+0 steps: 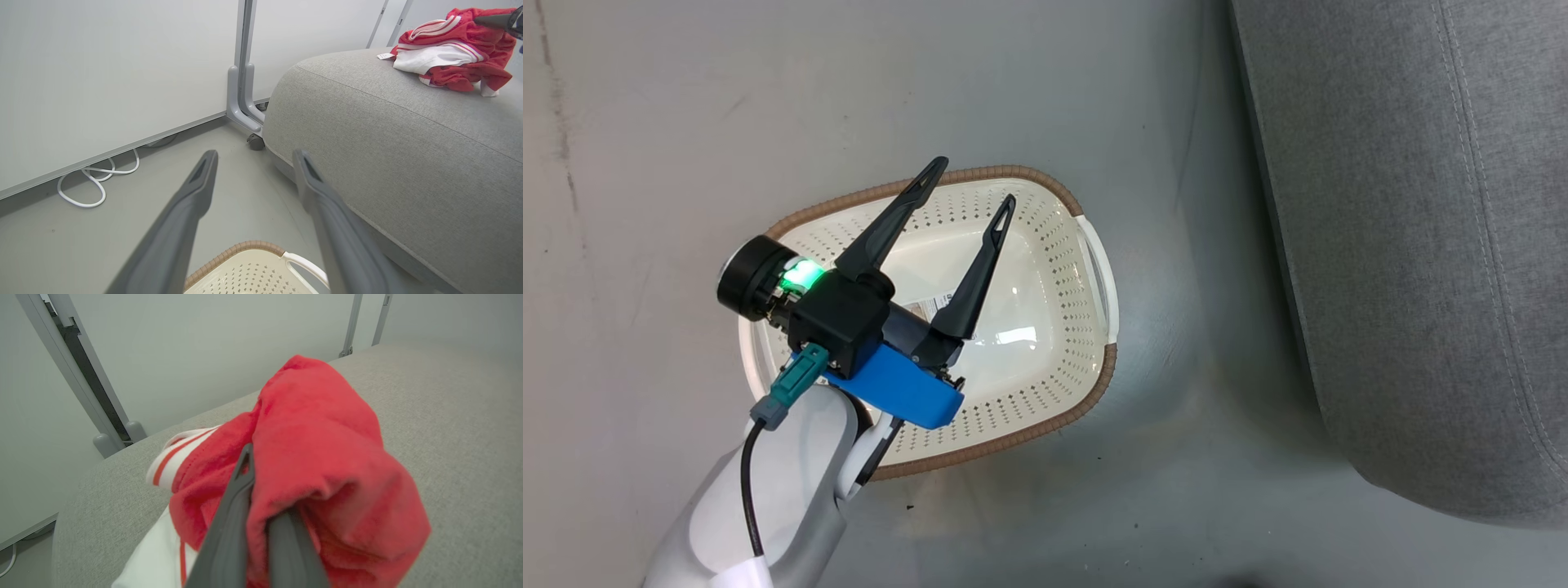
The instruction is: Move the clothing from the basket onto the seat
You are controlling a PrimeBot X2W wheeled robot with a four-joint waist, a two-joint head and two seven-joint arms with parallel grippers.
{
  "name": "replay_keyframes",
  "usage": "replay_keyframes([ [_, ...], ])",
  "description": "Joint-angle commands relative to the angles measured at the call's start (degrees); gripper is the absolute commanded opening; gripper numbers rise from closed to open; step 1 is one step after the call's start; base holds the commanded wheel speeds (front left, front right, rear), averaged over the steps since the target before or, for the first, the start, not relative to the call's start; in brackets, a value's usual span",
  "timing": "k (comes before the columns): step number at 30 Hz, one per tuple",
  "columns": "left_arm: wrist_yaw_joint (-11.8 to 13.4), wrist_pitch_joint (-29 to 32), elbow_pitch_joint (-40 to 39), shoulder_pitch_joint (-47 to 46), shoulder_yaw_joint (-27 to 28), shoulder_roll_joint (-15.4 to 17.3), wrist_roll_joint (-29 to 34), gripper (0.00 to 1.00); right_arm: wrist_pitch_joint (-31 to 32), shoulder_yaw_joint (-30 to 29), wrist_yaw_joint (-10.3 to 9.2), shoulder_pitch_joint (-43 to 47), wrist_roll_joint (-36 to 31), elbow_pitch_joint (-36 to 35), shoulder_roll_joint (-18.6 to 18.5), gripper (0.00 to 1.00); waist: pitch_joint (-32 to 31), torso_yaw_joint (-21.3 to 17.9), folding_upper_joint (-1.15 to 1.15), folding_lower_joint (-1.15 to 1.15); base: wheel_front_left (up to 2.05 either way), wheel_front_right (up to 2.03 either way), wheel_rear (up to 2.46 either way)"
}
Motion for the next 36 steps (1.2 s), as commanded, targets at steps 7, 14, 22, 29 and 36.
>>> replay_keyframes([
  [7, -0.08, -0.15, 0.3, -1.21, 0.09, 0.42, -0.15, 1.0, -2.86, 1.7, 0.02, -1.48, -0.47, 4.41, -1.23, 0.0, -0.22, -0.16, 0.0, -0.01, 0.0, 0.0, 0.0],
  [14, -0.08, -0.14, 0.62, -0.85, -0.14, -0.38, -0.24, 1.0, -4.44, 2.49, 0.02, -2.07, -0.68, 6.7, -1.97, 0.0, -1.08, -0.04, 0.0, -0.01, 0.0, 0.0, 0.0],
  [22, -0.07, -0.15, 1.06, 0.05, 0.16, -0.75, -0.52, 1.0, -5.76, 4.6, 0.02, -1.96, -0.01, 8.21, -2.76, 1.0, -2.41, -0.11, 0.0, -0.01, 0.0, 0.0, 0.0],
  [29, -0.07, -0.15, 1.76, 1.21, 1.05, -1.6, -0.99, 1.0, -6.66, 7.74, 0.02, -0.29, 1.37, 8.42, -3.53, 1.0, -4.8, -0.1, 0.0, -0.01, 0.0, 0.0, 0.0],
  [36, -0.08, -0.14, 2.81, 3.01, 2.08, -3.31, -1.5, 1.0, -6.75, 10.71, 0.02, 3.38, 1.72, 7.88, -4.5, 1.0, -9.23, 0.56, 0.0, -0.01, 0.0, 0.0, 0.0],
])
